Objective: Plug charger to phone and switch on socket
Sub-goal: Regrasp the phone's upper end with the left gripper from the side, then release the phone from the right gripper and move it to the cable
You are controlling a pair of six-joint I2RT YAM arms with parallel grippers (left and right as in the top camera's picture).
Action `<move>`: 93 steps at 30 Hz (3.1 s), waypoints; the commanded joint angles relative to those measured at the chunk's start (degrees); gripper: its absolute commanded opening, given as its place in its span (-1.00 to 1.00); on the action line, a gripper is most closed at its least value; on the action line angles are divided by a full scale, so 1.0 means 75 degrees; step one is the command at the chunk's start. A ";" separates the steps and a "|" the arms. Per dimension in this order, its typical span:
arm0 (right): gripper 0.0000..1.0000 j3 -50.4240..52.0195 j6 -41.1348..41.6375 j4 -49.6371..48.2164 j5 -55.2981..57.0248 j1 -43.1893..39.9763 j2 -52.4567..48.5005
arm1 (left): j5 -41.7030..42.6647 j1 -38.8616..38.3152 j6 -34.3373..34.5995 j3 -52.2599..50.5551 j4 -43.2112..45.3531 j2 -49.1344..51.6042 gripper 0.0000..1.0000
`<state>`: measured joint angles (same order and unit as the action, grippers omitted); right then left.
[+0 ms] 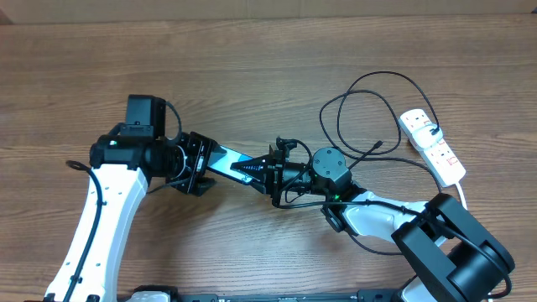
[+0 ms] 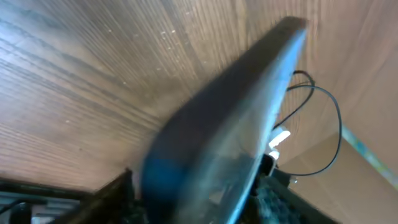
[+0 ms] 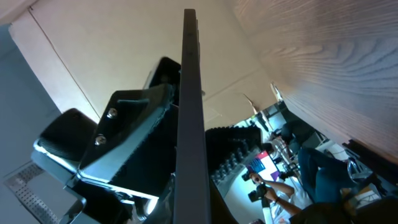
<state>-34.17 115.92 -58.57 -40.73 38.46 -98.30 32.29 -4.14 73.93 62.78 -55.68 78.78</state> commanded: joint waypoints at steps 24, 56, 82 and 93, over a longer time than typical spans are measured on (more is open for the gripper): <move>-0.63 -0.0160 0.1058 -0.0149 -0.0099 0.0029 0.0160 | -0.0443 -0.0350 0.0554 -0.0087 0.1014 -0.0015 -0.86; 0.67 -0.0163 -0.6793 0.4068 0.2538 -0.0347 0.0166 | -0.2302 -0.0347 -0.2704 -0.0087 0.0545 -0.0012 -0.91; 0.01 -0.4596 -0.7854 1.4353 0.7082 -0.3756 0.0035 | 0.3704 -0.0431 -0.4182 -0.0087 0.2961 0.3255 -0.92; -0.19 -0.4596 -0.7886 1.4055 0.6677 -0.3838 -0.1128 | 0.4243 -0.0554 -0.4409 -0.0085 0.3360 0.3287 -0.92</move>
<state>-68.34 56.80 47.29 10.37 9.52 -106.34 60.03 -7.90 42.17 62.04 -30.76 103.33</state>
